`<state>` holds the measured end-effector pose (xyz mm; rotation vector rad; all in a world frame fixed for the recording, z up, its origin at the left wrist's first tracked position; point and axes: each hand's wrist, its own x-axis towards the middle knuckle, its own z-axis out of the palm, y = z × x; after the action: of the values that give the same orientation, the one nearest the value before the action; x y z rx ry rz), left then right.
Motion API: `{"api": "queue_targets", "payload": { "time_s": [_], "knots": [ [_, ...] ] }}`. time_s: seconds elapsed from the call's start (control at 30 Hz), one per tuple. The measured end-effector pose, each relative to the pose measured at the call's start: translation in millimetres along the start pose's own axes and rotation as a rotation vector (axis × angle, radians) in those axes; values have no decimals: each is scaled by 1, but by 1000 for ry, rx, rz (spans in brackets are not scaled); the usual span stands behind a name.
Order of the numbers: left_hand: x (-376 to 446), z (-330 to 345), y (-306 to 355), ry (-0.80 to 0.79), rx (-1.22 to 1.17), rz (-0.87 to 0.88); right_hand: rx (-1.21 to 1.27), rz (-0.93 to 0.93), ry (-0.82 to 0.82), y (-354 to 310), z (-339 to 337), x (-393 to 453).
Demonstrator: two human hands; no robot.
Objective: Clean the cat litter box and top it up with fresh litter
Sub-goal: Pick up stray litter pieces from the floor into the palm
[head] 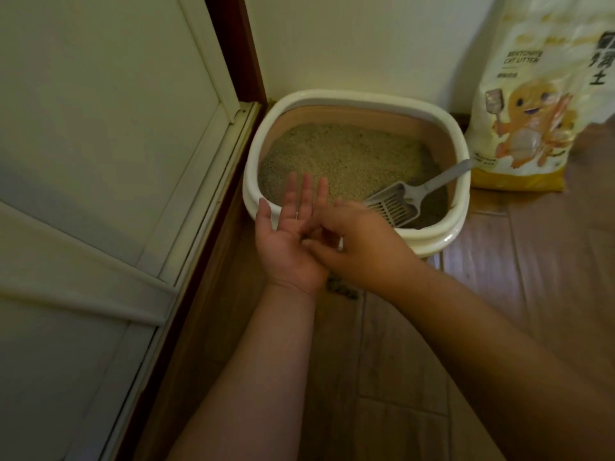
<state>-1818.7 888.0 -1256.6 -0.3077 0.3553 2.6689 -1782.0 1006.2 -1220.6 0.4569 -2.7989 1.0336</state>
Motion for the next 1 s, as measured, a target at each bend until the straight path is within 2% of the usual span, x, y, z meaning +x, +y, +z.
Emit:
{"api": "queue_targets", "payload": {
  "time_s": [0.1,0.17,0.23,0.3,0.4,0.43,0.5,0.57,0.87,1.0],
  "knots": [
    [2,6,0,-4,-47,6,69,-20,130,3,-1,-3],
    [3,7,5,-6,-57,23,146,43,287,7,-4,-4],
    [2,8,13,-16,-64,52,148,139,355,15,-4,-8],
    [1,10,20,-37,-68,71,86,266,195,29,4,-15],
    [0,13,28,-43,-31,54,5,497,-240,53,36,-32],
    [-1,14,31,-49,-18,46,-23,565,-322,60,48,-39],
    [-1,16,38,-52,-1,37,-92,664,-361,72,70,-55],
    [-1,18,43,-51,11,37,-115,706,-326,77,85,-69],
    [-2,14,38,-48,9,8,-112,691,-230,81,103,-77],
    [-1,10,34,-55,2,14,1,608,21,68,77,-63]
  ]
}}
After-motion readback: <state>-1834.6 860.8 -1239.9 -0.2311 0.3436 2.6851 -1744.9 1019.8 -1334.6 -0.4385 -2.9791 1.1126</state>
